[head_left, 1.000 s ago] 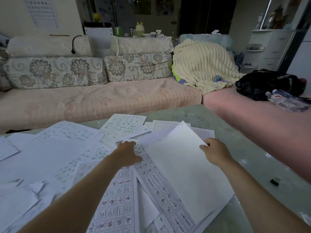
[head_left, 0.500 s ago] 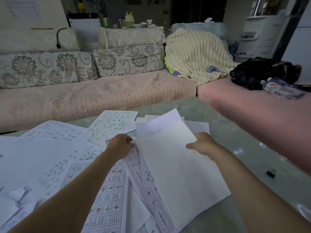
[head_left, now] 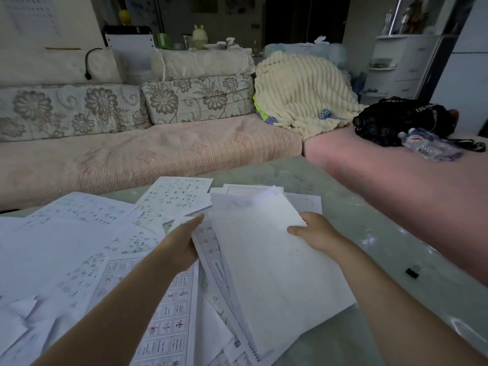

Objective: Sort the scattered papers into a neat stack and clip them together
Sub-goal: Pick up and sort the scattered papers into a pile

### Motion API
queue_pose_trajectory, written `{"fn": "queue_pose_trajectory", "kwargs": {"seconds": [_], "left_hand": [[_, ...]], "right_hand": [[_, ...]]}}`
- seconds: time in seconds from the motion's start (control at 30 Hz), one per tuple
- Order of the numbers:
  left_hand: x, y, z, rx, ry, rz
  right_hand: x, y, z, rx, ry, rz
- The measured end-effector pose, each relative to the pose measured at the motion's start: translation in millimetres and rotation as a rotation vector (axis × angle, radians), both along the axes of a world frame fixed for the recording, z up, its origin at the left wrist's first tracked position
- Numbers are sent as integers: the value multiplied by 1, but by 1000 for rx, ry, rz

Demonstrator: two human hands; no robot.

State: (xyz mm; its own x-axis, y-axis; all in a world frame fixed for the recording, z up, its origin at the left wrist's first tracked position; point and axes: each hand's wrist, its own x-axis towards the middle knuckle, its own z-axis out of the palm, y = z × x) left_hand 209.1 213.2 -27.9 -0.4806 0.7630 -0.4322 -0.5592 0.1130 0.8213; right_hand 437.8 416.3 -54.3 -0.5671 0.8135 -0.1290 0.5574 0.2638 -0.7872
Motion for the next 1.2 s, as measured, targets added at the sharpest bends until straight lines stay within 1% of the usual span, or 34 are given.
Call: {"fn": "queue_pose_trajectory", "kwargs": {"seconds": [0.07,0.13,0.17,0.23,0.3,0.37,0.4,0.47,0.5,0.53,0.6,0.67,0.8,0.83,0.93,1.0,1.07,1.13,1.2], "left_hand": [[4,-8,-3,-19,57,-120],[6,-12,-7,-57,157,-181],[7,-12,-9,-79,209,-161],[11,-12,-9,-101,293,-35],[14,-14,-4,-91,321,93],[14,-16,5,-44,314,119],[16,-17,12,-7,308,106],[20,-21,25,73,300,85],[23,-23,32,107,305,78],[26,-25,39,140,315,69],[30,-29,50,200,326,62],[34,-32,59,236,321,102],[49,-40,76,272,324,166],[52,-43,79,262,362,161],[66,-50,87,238,550,155],[77,-51,94,279,631,209],[90,-52,104,325,704,259],[104,-52,109,351,799,282],[113,-54,104,321,914,289]], "right_hand": [[0,-4,1,45,-77,70],[-1,-10,2,61,-142,157],[-3,-12,1,67,-163,192],[-5,-18,3,64,-180,236],[-6,-24,6,81,-169,236],[-4,-31,12,132,-90,166],[-2,-35,16,120,-14,117],[3,-42,26,-21,165,54],[5,-45,30,-93,225,45],[8,-46,32,-127,253,48],[12,-52,36,-99,234,73],[18,-64,37,-77,237,69],[30,-87,48,-82,360,9],[32,-90,53,-69,396,-14],[41,-101,76,40,514,-152],[49,-111,93,113,630,-198],[55,-122,104,183,707,-209],[59,-130,108,203,740,-214],[61,-132,104,187,731,-211]]}}
